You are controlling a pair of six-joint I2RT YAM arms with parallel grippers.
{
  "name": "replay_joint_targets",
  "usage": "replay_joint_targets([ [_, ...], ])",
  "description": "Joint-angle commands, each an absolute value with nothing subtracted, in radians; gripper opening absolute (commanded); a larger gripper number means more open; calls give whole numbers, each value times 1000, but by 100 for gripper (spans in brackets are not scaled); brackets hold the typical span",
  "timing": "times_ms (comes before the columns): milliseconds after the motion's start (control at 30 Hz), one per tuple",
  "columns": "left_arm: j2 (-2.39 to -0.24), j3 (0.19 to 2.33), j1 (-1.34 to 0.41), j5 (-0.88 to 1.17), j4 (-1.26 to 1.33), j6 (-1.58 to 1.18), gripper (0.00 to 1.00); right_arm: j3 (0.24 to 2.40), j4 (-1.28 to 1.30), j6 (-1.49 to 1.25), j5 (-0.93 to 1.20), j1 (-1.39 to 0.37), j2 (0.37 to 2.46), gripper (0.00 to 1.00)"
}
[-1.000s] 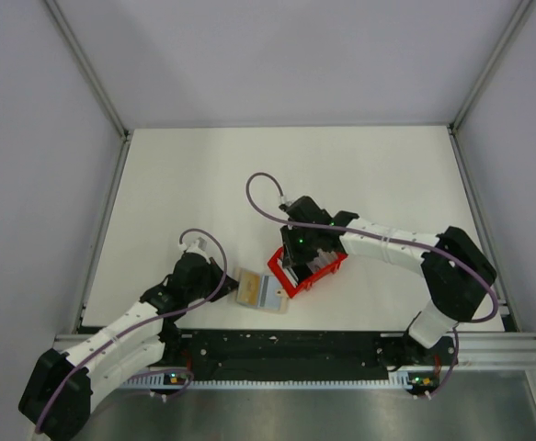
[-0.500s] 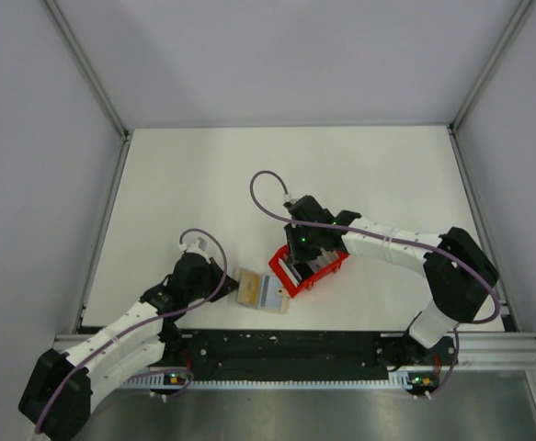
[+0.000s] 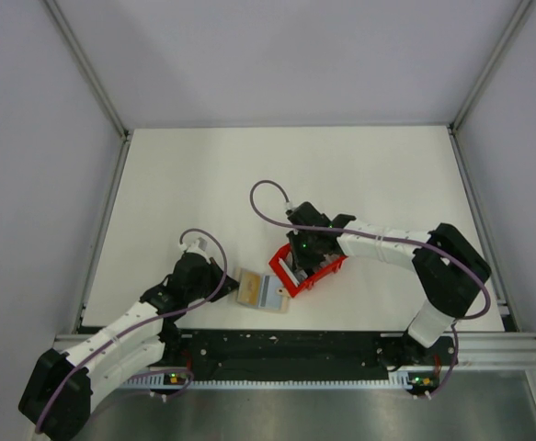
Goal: Put the credit cards into the card holder
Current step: Pick up the credit card from the storage box.
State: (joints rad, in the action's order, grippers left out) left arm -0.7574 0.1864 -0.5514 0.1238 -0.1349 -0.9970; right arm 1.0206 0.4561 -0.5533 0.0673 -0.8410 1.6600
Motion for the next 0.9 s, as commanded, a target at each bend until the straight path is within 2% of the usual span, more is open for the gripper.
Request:
replay_joint_targets([
  [0, -755, 186, -551, 137, -94, -1002, 0, 1022, 439, -543, 81, -842, 1641, 15],
  [233, -753, 189, -551, 138, -98, -1000, 0, 1022, 439, -543, 61, -844, 1603, 10],
  [300, -753, 189, -552, 137, -100, -999, 0, 1020, 439, -543, 60, -844, 1592, 0],
  [600, -747, 187, -552, 133, -104, -1000, 0, 1015, 445, -551, 6, -844, 1563, 0],
  [867, -742, 193, -552, 138, -106, -1000, 0, 1064, 474, -601, -109, -845, 1436, 0],
])
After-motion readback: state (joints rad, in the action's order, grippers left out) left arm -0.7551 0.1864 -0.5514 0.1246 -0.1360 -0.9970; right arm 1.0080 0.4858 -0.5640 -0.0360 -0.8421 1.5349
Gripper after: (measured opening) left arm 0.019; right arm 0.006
